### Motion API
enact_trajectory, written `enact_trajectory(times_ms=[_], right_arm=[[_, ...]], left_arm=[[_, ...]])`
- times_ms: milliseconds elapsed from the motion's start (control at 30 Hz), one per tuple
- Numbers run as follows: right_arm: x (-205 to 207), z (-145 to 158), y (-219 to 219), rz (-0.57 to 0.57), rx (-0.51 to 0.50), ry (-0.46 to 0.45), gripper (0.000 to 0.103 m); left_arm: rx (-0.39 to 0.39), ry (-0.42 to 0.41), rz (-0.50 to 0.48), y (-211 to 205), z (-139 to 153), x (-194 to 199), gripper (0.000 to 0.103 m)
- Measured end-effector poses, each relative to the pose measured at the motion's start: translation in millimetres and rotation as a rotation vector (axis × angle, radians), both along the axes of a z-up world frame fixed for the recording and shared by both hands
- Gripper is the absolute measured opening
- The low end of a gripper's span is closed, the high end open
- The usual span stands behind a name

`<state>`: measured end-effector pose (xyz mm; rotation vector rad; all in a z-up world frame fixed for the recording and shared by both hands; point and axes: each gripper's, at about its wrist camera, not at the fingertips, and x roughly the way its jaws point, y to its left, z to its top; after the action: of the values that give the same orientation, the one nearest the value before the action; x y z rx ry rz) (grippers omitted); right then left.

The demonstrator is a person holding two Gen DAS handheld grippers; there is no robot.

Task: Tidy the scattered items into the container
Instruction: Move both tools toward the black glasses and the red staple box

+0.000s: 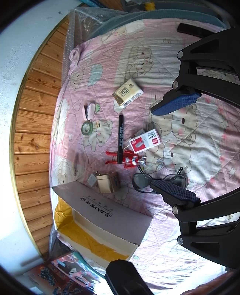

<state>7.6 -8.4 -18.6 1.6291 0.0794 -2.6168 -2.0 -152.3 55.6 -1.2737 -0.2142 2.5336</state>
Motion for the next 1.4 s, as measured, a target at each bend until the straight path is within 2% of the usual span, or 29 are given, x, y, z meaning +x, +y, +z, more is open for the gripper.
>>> enact_trajectory(times_ms=[133, 333, 433, 533, 567, 600, 633, 667, 700, 1000, 1133, 1200, 1233, 1267, 1300, 1400], right_arm=[[2, -8, -1, 0.019, 0.006, -0.025, 0.075], [8, -15, -6, 0.05, 0.018, -0.043, 0.075], [9, -16, -3, 0.039, -0.004, -0.044, 0.074], [10, -13, 2, 0.024, -0.031, -0.032, 0.071], [10, -13, 3, 0.021, -0.036, -0.03, 0.058], [9, -12, 3, 0.019, -0.041, -0.034, 0.04], [9, -12, 4, 0.018, -0.053, -0.038, 0.032], [9, -13, 5, 0.018, -0.067, -0.041, 0.018], [9, -13, 5, 0.021, -0.073, -0.042, 0.011], [10, -10, 4, 0.031, -0.104, -0.018, 0.004], [7, -9, 5, 0.031, -0.105, -0.012, 0.005], [5, -10, 6, 0.03, -0.099, -0.011, 0.01], [3, -11, 6, 0.029, -0.097, -0.011, 0.017], [2, -12, 7, 0.025, -0.1, -0.009, 0.041], [1, -13, 9, 0.026, -0.107, -0.007, 0.053], [-3, -22, 17, 0.009, -0.132, -0.021, 0.053]], left_arm=[[0.013, -0.021, 0.012, -2, -2, -1, 0.103], [-0.067, -0.03, -0.005, 6, -8, 0, 0.102], [-0.098, -0.037, -0.018, 9, -10, 1, 0.094], [-0.112, -0.065, -0.021, 9, -16, -1, 0.073], [-0.112, -0.076, -0.021, 8, -18, -1, 0.065], [-0.109, -0.085, -0.021, 8, -20, -1, 0.058], [-0.104, -0.092, -0.024, 7, -21, -2, 0.055], [-0.097, -0.099, -0.032, 7, -23, -2, 0.048], [-0.093, -0.103, -0.038, 9, -23, -2, 0.041], [-0.058, -0.136, -0.076, 12, -30, -3, 0.013], [-0.058, -0.14, -0.08, 13, -32, -4, 0.012], [-0.067, -0.146, -0.076, 14, -35, -5, 0.013], [-0.067, -0.151, -0.077, 14, -37, -5, 0.014], [-0.069, -0.155, -0.076, 14, -39, -5, 0.021], [-0.076, -0.155, -0.067, 13, -41, -4, 0.034], [-0.078, -0.151, -0.04, 7, -47, -4, 0.062]])
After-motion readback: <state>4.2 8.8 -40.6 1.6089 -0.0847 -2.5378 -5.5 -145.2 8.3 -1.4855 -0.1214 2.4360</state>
